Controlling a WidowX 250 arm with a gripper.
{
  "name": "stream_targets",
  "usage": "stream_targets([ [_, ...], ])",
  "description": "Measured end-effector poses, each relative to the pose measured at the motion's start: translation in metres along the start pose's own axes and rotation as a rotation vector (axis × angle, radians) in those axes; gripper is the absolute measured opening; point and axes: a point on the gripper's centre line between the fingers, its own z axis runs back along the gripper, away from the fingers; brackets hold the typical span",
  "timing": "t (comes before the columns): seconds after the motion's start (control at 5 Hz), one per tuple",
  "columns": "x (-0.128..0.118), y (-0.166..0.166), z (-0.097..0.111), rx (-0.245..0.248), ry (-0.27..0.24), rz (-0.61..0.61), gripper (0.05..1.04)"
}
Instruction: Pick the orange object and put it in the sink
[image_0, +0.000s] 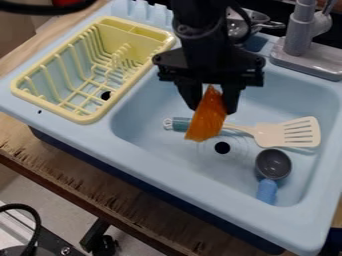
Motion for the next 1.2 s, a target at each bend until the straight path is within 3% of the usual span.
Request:
stream_targets([
  [0.2,0.006,0.01,-0.014,0.033,-0.012,0.021,0.54],
  [0.6,0.029,0.017,-0.033,0.063,-0.11,0.031,0.54],
  [0.8,0.034,0.017,-0.036,0.056,-0.132,0.04,0.54],
  [1.0,0.027,0.023,-0.041,0.076,-0.066,0.025,0.589],
  [1.2,0.025,0.027,-0.041,0.095,-0.053,0.032,0.878],
])
